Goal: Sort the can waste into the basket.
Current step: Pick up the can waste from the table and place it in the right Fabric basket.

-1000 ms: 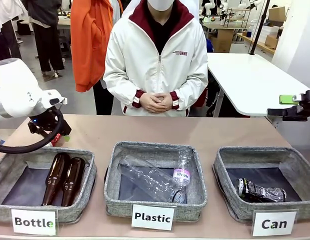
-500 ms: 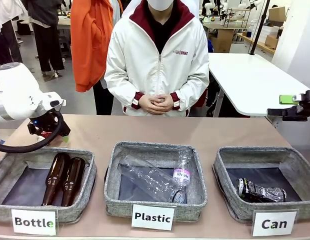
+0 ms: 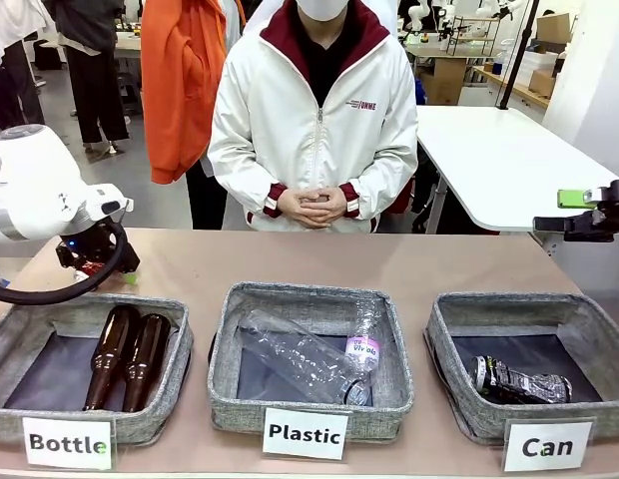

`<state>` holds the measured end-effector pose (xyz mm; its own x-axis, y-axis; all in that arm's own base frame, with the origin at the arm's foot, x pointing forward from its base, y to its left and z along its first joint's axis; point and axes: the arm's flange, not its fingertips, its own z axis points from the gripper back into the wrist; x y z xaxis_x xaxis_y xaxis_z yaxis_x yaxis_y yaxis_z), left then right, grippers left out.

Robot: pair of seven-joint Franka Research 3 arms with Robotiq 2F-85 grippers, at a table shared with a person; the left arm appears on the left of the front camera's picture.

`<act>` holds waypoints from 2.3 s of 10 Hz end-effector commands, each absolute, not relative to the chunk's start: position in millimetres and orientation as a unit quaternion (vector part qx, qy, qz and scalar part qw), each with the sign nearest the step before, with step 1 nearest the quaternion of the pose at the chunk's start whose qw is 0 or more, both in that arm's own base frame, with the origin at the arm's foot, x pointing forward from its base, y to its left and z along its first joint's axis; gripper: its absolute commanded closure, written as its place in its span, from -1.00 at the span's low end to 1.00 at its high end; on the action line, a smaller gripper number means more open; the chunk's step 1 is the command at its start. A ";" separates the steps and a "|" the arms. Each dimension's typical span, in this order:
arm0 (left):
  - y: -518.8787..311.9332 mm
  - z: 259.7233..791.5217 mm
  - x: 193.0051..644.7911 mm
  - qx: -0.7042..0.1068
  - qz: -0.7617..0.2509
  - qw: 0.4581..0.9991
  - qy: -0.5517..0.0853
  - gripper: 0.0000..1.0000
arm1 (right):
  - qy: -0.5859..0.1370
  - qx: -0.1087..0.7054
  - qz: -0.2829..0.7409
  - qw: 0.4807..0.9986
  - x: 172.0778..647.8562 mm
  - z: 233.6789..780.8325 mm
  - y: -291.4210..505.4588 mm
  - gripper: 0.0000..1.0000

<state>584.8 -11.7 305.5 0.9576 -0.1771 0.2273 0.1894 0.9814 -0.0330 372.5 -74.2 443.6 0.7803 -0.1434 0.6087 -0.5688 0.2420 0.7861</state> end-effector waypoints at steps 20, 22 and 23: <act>14.4 474.2 301.0 -0.102 -0.545 0.825 -0.111 1.00 | -0.299 0.598 0.155 0.728 371.5 444.6 -76.3 -1.00; 10.8 478.6 326.7 -0.143 -0.471 0.870 -0.035 1.00 | -0.299 0.598 0.155 0.728 371.5 444.6 -76.3 -1.00; 10.8 478.6 326.7 -0.143 -0.471 0.870 -0.035 1.00 | -0.299 0.598 0.155 0.728 371.5 444.6 -76.3 -1.00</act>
